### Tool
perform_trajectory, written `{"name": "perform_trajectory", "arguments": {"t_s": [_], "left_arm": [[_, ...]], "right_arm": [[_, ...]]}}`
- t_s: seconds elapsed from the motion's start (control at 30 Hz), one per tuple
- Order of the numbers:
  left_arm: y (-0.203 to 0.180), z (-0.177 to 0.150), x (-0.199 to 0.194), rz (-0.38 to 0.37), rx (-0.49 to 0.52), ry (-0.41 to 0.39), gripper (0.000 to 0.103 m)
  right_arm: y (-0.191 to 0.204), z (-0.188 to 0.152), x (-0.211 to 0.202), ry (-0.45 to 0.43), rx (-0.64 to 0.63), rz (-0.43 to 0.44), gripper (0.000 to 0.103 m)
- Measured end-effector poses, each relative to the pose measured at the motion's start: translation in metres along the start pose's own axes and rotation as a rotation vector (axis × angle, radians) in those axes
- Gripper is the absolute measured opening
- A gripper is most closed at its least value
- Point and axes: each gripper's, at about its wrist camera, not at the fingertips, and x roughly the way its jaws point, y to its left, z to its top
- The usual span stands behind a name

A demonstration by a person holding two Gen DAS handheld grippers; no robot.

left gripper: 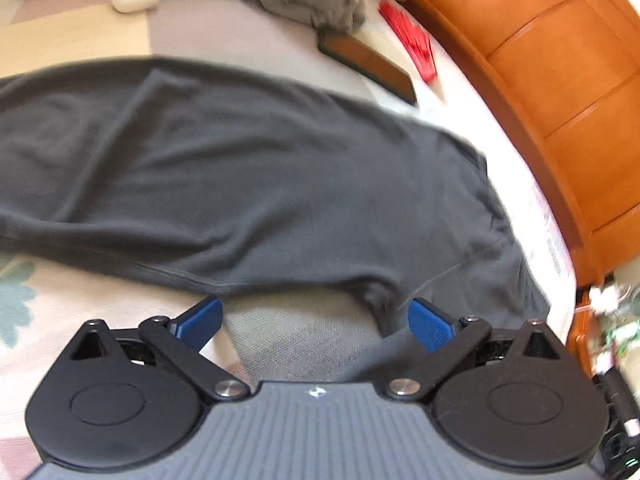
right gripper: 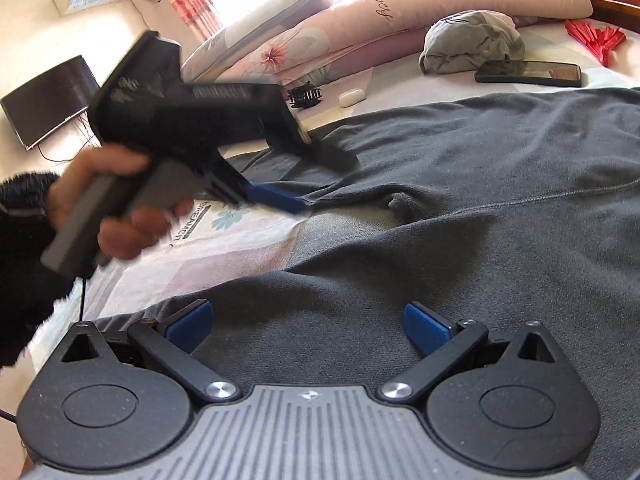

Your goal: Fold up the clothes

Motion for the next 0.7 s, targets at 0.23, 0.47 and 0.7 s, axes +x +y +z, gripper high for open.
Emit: {"name": "perform_trajectory", "arguments": {"t_s": [0.23,0.47,0.7], "left_arm": [[0.063,0.017,-0.018,0.146,-0.162,-0.116,0.098],[0.064,0.001,-0.033,0.142,-0.142,-0.114,0.098],[0.078,0.038,-0.025,0.139,-0.171,-0.213,0.098]], "right_arm": [[0.001,-0.001,0.001,0.002,-0.006,-0.001,0.103],[0.003,-0.001,0.002,-0.002,-0.013,-0.007,0.103],[0.005,-0.002,0.002,-0.003,-0.030,-0.015,0.103]]}}
